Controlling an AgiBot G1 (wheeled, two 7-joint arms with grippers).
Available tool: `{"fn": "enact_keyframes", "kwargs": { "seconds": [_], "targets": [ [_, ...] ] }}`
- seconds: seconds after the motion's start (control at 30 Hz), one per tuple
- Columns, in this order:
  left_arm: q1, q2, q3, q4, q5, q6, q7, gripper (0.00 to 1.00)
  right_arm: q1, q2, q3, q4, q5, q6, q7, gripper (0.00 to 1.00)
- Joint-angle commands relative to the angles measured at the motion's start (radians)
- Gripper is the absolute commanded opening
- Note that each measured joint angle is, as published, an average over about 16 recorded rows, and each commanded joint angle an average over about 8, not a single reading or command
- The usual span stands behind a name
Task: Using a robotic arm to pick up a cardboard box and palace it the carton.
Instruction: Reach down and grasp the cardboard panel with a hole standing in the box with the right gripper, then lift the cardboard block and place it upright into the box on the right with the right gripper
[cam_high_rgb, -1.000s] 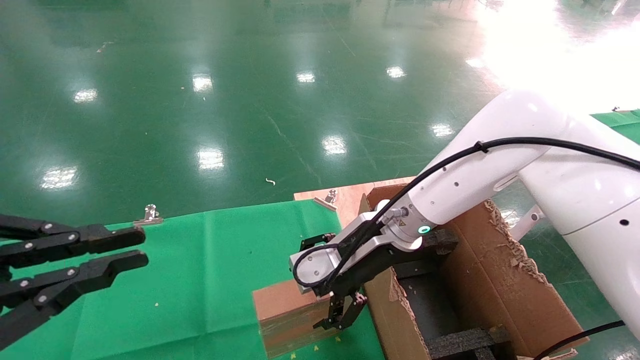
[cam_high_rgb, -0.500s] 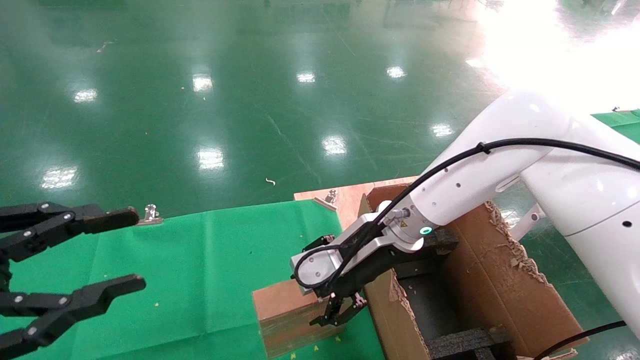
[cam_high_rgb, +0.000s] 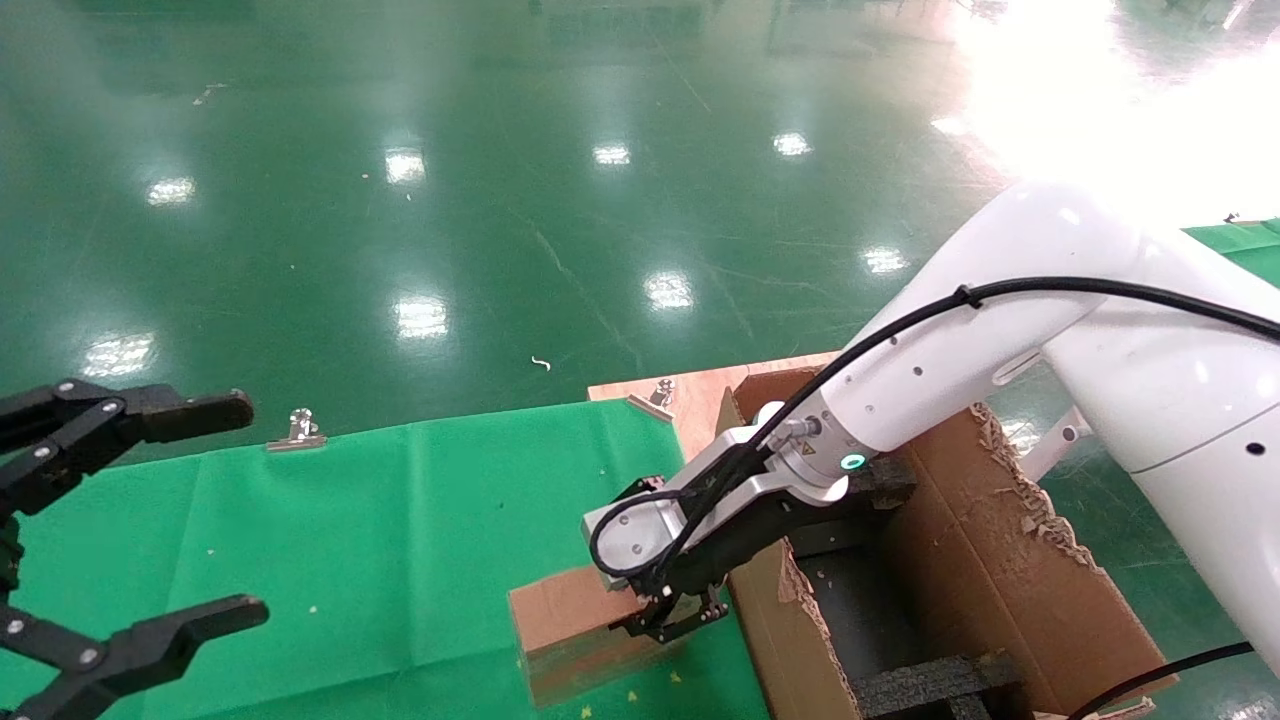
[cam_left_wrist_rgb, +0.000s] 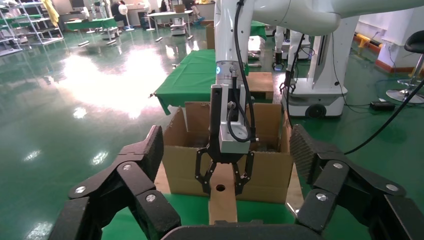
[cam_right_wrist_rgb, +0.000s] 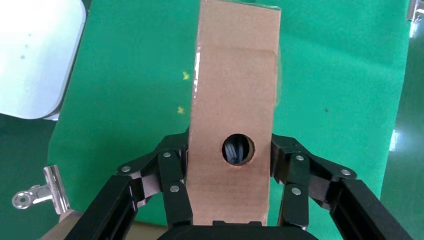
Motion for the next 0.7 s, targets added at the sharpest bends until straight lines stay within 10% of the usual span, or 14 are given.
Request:
{"fn": "enact_keyframes", "kwargs": {
  "seconds": [0.03, 0.7],
  "targets": [
    [0.000, 0.000, 0.000, 0.000, 0.000, 0.000, 0.000, 1.00, 0.000, 0.000, 0.000, 0.001, -0.001, 0.000, 0.001, 0.00],
    [0.000, 0.000, 0.000, 0.000, 0.000, 0.000, 0.000, 1.00, 0.394, 0.049, -0.121, -0.257, 0.212, -0.040, -0.163, 0.00]
  ]
}}
